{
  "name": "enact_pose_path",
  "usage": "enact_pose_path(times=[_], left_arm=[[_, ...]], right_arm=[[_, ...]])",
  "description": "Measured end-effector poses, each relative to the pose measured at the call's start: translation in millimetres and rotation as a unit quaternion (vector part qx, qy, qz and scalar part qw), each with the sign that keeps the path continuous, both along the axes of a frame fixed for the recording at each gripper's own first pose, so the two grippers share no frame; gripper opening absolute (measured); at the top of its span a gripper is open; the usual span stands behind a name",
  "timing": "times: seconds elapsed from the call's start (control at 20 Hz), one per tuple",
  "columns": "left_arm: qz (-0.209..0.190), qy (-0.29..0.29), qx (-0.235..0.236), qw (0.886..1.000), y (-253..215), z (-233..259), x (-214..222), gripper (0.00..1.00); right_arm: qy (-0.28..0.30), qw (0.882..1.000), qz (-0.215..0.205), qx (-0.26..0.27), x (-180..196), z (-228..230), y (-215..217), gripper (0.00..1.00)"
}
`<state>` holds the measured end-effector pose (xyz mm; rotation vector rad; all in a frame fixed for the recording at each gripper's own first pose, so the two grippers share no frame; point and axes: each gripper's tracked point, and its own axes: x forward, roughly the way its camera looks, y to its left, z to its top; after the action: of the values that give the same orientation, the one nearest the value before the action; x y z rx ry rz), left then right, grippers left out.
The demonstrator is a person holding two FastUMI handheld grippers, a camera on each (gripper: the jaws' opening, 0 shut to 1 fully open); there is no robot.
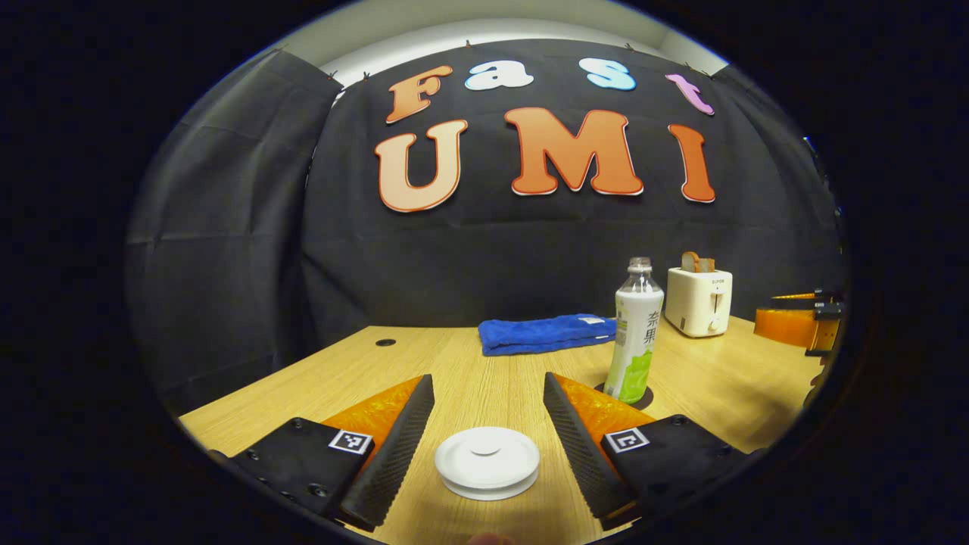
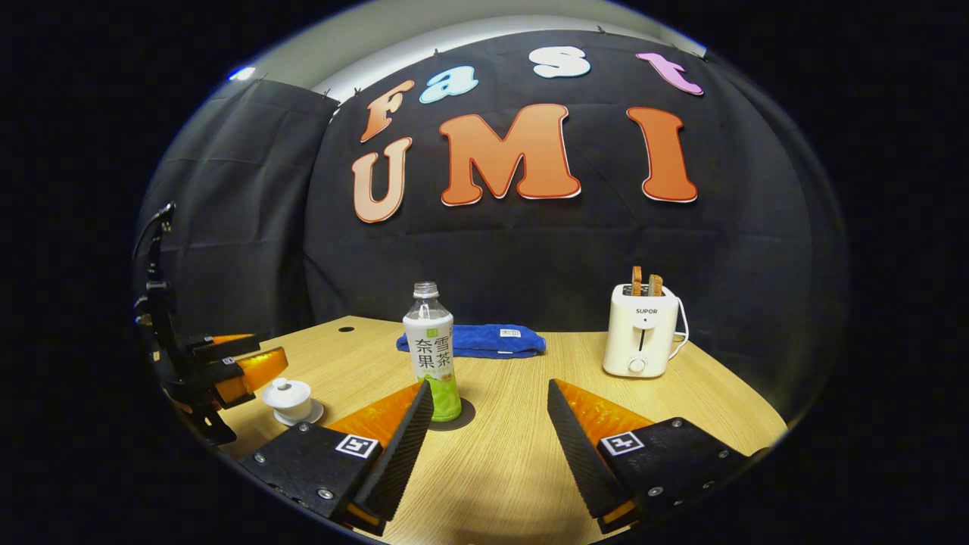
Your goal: Open the teacup lid with one hand, grasp the water bottle and pour water into the teacup with the other hand; after pouring, place the water bottle on the coaster and then close the teacup lid.
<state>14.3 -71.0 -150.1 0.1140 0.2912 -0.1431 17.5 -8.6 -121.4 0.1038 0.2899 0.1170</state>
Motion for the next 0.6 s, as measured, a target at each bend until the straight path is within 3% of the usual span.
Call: enact_pose_path(times=[0.35,0.6], left_arm=[[0.001,-0.06,-0.019,0.998,-9,63,-13,0.98],[0.015,-0.068,-0.021,0.997,2,72,-36,0.95]], right_arm=[[-0.034,0.999,-0.007,-0.011,-21,37,1,0.92],[-0.037,0.999,-0.014,-0.003,-40,46,4,0.92]])
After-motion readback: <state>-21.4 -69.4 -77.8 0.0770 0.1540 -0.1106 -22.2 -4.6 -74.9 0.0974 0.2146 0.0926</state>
